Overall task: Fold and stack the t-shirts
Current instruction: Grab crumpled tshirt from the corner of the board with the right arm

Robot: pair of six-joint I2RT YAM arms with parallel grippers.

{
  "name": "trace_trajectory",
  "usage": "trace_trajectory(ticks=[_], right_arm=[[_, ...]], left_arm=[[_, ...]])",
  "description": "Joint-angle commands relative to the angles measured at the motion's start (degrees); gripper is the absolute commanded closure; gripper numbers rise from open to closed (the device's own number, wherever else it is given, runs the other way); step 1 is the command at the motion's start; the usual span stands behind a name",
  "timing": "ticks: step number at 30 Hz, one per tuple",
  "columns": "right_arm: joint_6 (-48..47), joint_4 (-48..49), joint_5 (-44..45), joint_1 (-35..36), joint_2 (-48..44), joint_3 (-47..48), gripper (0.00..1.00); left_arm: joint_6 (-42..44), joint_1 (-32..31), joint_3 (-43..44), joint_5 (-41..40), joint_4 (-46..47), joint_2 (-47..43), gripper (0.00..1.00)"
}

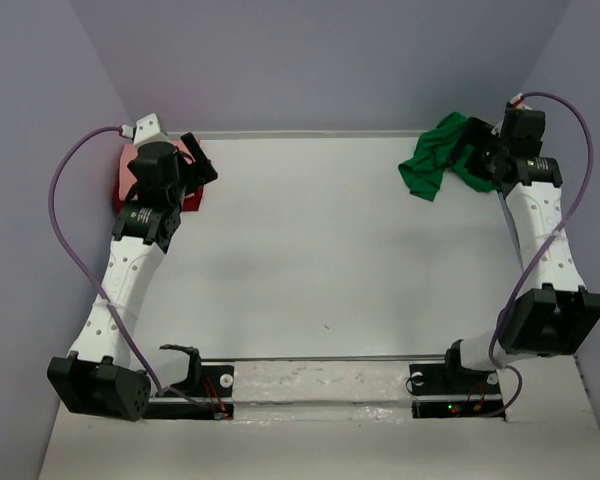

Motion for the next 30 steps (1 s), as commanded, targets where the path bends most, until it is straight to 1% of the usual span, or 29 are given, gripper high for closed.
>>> trace_trajectory(ticks=[1, 3, 4, 5, 6, 7, 8, 9, 10, 11, 12, 13, 15, 17, 20, 22, 25, 27, 30], right_arm=[[-0.59, 3.40, 4.44, -0.15, 0.38, 3.57, 0.00], [0.04, 2.95, 4.81, -0.15, 2.84, 5.59, 0.00], [0.91, 2.08, 4.99, -0.15, 6.94, 7.25, 0.01], [1.18, 0.24, 5.51, -0.15, 9.68, 12.58, 0.02], [1.18, 0.22, 5.78, -0.15, 12.58, 15.85, 0.02], [1.36, -1.43, 5.78, -0.15, 18.70, 19.19, 0.02], [1.36, -2.14, 4.04, -1.63, 21.81, 22.62, 0.04], [1.71, -3.20, 3.41, -2.35, 24.62, 29.09, 0.06], [2.23, -3.82, 2.62, -3.92, 30.04, 32.46, 0.07], [2.50, -4.60, 0.44, -3.93, 32.88, 36.06, 0.07], [2.68, -6.79, -1.85, -4.63, 35.44, 43.23, 0.11], [2.50, -8.03, -2.83, -5.33, 37.98, 47.13, 0.12], [0.93, -10.22, -2.31, -5.34, 43.86, 52.86, 0.15], [0.13, -10.24, -2.83, -5.86, 46.09, 56.12, 0.17], [-0.57, -8.84, -3.80, -5.87, 47.41, 53.34, 0.18], [-0.57, -6.73, -4.50, -5.87, 47.06, 48.78, 0.18], [-1.18, -5.50, -6.08, -5.87, 47.59, 46.21, 0.19], [-1.63, -5.49, -7.57, -5.87, 48.29, 45.33, 0.20], [-2.33, -6.63, -9.94, -6.40, 51.01, 46.55, 0.21]], left_arm=[[0.34, -0.39, -0.14, 0.60, 2.53, -1.12, 0.02], [0.16, -0.48, 0.03, 0.60, 2.62, -0.67, 0.02], [0.16, -0.57, 0.21, 0.69, 2.62, -0.32, 0.02], [-0.02, -0.83, 0.12, 0.61, 2.96, -0.23, 0.02], [-0.11, -0.83, 0.12, 0.60, 2.97, -0.23, 0.02], [-0.11, -1.09, 0.12, 0.43, 3.14, 0.12, 0.02], [-0.28, -1.18, 0.21, 0.34, 3.23, 0.29, 0.02], [-0.28, -1.27, 0.38, 0.08, 3.23, 0.90, 0.02], [-0.02, -1.27, 0.56, -0.10, 3.14, 1.26, 0.02], [0.16, -1.27, 0.73, -0.45, 3.14, 1.70, 0.02], [0.42, -1.27, 0.91, -0.80, 3.14, 2.40, 0.02], [0.68, -1.36, 1.17, -1.24, 3.06, 2.75, 0.02], [0.77, -1.27, 2.05, -1.59, 3.32, 3.54, 0.02], [0.77, -1.36, 1.97, -1.24, 4.28, 3.81, 0.02], [-0.02, -1.36, 3.01, -0.10, 4.99, 5.91, 0.02], [-0.54, -1.71, 3.90, 0.60, 5.08, 8.20, 0.02], [-0.90, -2.59, 5.30, 0.52, 5.34, 10.48, 0.03], [-1.07, -3.20, 5.92, 0.43, 5.87, 11.01, 0.03], [-1.42, -3.64, 6.71, 0.34, 6.04, 11.81, 0.03]])
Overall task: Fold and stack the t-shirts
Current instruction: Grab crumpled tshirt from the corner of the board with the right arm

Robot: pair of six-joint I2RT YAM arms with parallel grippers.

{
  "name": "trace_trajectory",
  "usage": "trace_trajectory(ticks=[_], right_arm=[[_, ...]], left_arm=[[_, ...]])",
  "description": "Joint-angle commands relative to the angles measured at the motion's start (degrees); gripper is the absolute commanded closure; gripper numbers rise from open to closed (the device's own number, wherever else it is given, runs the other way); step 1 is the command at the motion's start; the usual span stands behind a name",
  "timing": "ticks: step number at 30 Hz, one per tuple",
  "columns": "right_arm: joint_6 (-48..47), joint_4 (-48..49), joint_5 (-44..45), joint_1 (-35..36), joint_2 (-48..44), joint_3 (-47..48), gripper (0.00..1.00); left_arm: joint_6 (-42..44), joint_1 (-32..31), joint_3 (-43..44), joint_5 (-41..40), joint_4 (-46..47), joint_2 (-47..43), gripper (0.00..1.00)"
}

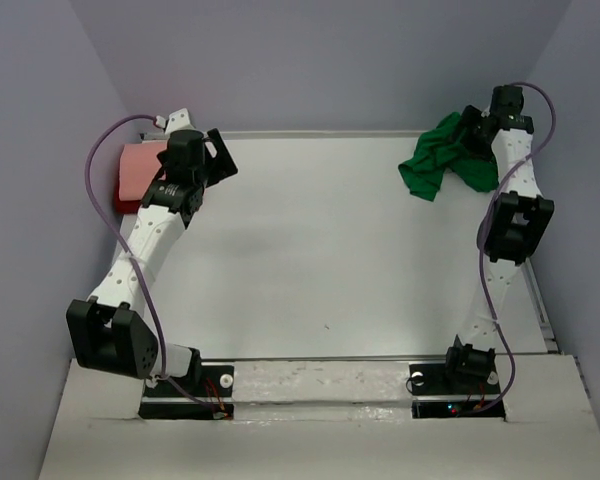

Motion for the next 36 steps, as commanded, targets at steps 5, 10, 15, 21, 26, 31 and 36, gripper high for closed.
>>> trace_trajectory(ticks=[5, 10, 15, 21, 26, 31, 36], right_arm=[[-1.81, 0.60, -5.43, -0.14, 7.29, 5.58, 0.24], [-1.98, -0.63, -6.23, -0.14, 11.35, 11.04, 0.28], [-1.89, -0.46, -7.54, -0.67, 14.51, 14.38, 0.33], [-1.46, -0.02, -7.72, -0.67, 15.31, 14.56, 0.44], [-1.19, 0.16, -8.95, -0.67, 15.48, 14.48, 0.77], [-1.10, -0.10, -8.69, -0.67, 14.52, 13.07, 1.00], [-2.77, -0.02, -4.48, 3.19, 8.82, 8.68, 1.00]], left_arm=[[-0.66, -1.66, 4.86, -0.03, 2.64, 0.38, 0.03], [-0.31, -1.92, 5.47, 3.21, 2.99, 2.84, 0.06], [-0.22, -3.24, 7.59, 3.49, 2.63, 3.90, 0.07], [0.13, -5.08, 7.24, 2.69, 2.90, 4.42, 0.07], [-0.40, -6.05, 5.65, 2.17, 3.16, 4.43, 0.07], [-0.22, -6.40, 4.77, 1.55, 3.86, 4.25, 0.14], [0.22, -6.40, 4.07, 7.32, 5.71, 6.61, 0.28]])
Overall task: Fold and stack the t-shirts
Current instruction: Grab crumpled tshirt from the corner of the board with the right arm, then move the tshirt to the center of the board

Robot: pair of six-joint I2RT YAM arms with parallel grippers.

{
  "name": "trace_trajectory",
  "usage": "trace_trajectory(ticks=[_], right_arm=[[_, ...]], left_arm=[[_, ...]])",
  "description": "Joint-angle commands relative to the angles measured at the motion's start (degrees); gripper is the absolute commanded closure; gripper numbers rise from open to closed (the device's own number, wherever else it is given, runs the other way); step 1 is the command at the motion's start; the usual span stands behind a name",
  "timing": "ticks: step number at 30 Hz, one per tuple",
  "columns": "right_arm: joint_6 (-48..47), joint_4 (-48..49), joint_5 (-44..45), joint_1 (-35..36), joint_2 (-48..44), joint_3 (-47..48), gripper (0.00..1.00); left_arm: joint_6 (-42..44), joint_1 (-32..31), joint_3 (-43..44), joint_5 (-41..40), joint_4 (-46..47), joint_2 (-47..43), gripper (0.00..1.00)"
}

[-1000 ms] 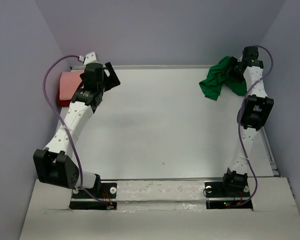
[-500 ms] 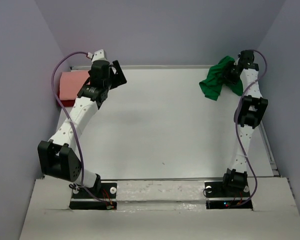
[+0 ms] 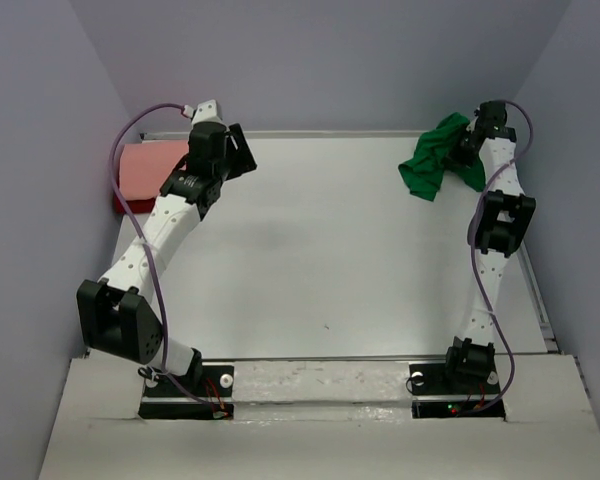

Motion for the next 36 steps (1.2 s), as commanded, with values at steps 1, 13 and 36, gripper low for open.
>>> trace_trajectory(ticks=[1, 13, 36], right_arm=[[-1.94, 0.86, 3.72, 3.80, -9.00, -3.08, 1.00], [-3.44, -5.47, 17.26, 17.24, -27.46, -9.48, 1.00], [6.66, -26.06, 39.43, 65.86, -43.89, -1.65, 1.00]], left_arm=[[0.83, -0.33, -0.28, 6.03, 3.72, 2.14, 0.28], [2.41, -2.08, 3.68, 17.30, 6.18, 11.55, 0.32], [-0.49, -2.26, -6.88, -9.33, -4.00, -23.33, 0.34]])
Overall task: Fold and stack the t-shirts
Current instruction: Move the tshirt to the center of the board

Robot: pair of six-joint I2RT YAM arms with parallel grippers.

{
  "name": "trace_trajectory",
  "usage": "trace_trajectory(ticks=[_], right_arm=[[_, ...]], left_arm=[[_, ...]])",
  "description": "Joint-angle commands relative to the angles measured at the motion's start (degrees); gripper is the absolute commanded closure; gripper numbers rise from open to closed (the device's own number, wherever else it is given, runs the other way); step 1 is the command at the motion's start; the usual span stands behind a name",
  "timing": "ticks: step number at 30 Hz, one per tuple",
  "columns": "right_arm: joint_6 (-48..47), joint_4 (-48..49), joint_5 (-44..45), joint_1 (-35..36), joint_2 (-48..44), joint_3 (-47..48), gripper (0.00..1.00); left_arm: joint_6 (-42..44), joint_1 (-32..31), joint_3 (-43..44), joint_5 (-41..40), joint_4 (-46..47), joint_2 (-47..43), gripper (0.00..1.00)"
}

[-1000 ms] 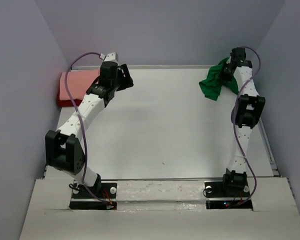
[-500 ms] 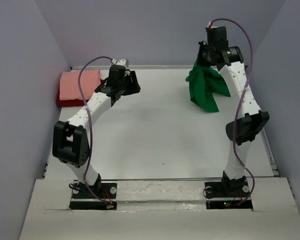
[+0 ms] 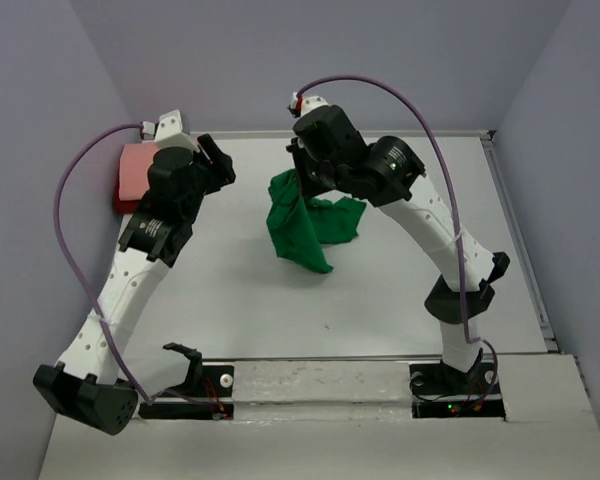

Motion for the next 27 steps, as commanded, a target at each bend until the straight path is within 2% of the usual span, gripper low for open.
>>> trace_trajectory(ticks=[1, 2, 3, 4, 5, 6, 7, 9, 11, 12, 15, 18, 19, 20, 22, 24, 26, 27], right_arm=[[3.11, 0.49, 2.38, 1.99, -9.68, -9.34, 1.00], [2.84, 0.68, -1.64, 2.00, -9.95, -10.67, 1.00], [3.28, 0.76, -2.03, 2.00, -10.13, -12.51, 0.79], [2.76, 1.46, -4.82, 2.00, -10.83, -14.36, 0.53], [2.23, 1.99, -5.20, 2.00, -11.18, -16.11, 0.35], [2.40, 2.95, -4.85, 2.00, -11.71, -19.79, 0.05], [2.84, 3.14, -2.85, 2.00, -12.15, -21.21, 0.02], [4.41, 3.23, 0.32, 2.00, -12.94, -22.89, 0.02], [5.47, 3.23, 6.03, 2.00, -13.21, -24.30, 0.06], [5.74, 3.05, 6.92, 0.09, -12.86, -24.22, 0.10], [4.88, 2.16, 7.63, -1.60, -11.63, -22.99, 0.08], [4.15, 2.43, 1.67, -1.60, -11.27, -23.42, 0.05], [4.16, 4.78, -3.48, -1.60, -12.06, -24.99, 0.05], [4.25, 6.11, -5.36, -1.60, -12.93, -27.44, 0.05], [8.19, 11.79, -9.91, -2.82, -16.70, -40.66, 0.05], [9.95, 16.39, -15.37, -5.89, -19.08, -48.96, 0.05], [10.66, 25.00, -22.75, -10.02, -22.25, -57.57, 0.12], [10.84, 27.72, -23.13, -13.09, -22.87, -63.88, 0.20]], left_arm=[[-0.40, -0.36, 0.78, -7.06, -3.81, -4.13, 0.34], [-0.22, -0.45, 1.39, -7.32, -4.78, -4.22, 0.33], [-0.40, -0.45, 2.27, -7.15, -6.00, -4.04, 0.31], [-0.40, -0.45, 2.54, -7.24, -6.45, -4.30, 0.31], [-0.75, -0.45, 2.72, -7.41, -6.54, -4.39, 0.31], [-0.92, -0.45, 2.89, -7.50, -6.46, -5.00, 0.31], [-0.93, -0.54, 3.07, -7.67, -6.28, -5.10, 0.30], [-0.49, -0.45, 4.20, -7.68, -6.72, -4.31, 0.29], [-0.31, -0.54, 4.65, -6.98, -6.98, -3.61, 0.29], [-0.22, -0.54, 4.82, -6.71, -7.07, -3.26, 0.29], [-0.48, -0.71, 4.48, -6.27, -7.25, -2.99, 0.29], [-1.01, -0.97, 4.65, -7.85, -8.99, -3.25, 0.29], [-1.01, -0.89, 4.91, -8.98, -9.88, -2.90, 0.29], [-1.10, -0.89, 5.00, -9.52, -10.67, -2.64, 0.29], [-0.49, -0.89, 5.00, -10.14, -12.78, -0.89, 0.28], [0.65, -0.89, 4.65, -8.56, -13.40, 1.23, 0.29], [0.66, -0.89, 4.21, -5.93, -14.10, 4.82, 0.32], [0.40, -0.63, 3.69, -4.53, -13.58, 5.97, 0.47]])
